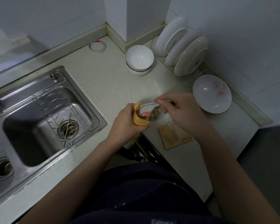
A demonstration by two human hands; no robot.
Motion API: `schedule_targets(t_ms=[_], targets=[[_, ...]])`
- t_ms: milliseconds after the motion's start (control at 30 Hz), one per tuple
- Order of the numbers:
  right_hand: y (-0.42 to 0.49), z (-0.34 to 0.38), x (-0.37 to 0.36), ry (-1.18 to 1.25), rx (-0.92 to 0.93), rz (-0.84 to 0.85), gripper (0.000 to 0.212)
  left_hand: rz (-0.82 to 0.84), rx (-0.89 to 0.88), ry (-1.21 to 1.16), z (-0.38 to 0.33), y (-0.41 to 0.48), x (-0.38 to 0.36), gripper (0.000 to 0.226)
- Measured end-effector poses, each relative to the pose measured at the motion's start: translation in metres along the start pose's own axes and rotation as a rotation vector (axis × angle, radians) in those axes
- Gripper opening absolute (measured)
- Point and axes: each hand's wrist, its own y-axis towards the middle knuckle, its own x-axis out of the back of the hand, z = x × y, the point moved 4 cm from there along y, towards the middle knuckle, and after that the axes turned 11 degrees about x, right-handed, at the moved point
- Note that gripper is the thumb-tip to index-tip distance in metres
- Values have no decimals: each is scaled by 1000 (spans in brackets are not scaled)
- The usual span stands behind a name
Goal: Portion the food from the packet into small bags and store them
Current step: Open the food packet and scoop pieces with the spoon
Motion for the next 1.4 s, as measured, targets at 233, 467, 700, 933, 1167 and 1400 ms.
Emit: schedule_targets(t_ms=[233,467,700,933,1167,1400], targets=[[-2,-13,20,31,-116,-133,15,10,3,0,3,0,-1,63],[-2,-31,58,-178,-99,-338,22,7,27,-18,8,2,-1,61],[9,-38,32,-471,61,10,21,2,20,-20,7,3,-1,61],[28,-53,-11,-698,223,446,27,2,28,-20,8,2,-1,61],[47,-76,-34,-812,-13,768,17,-2,32,0,11,2,0,62],[47,-81,-55,-696,-347,829,15,-15,41,6,14,2,2,63]])
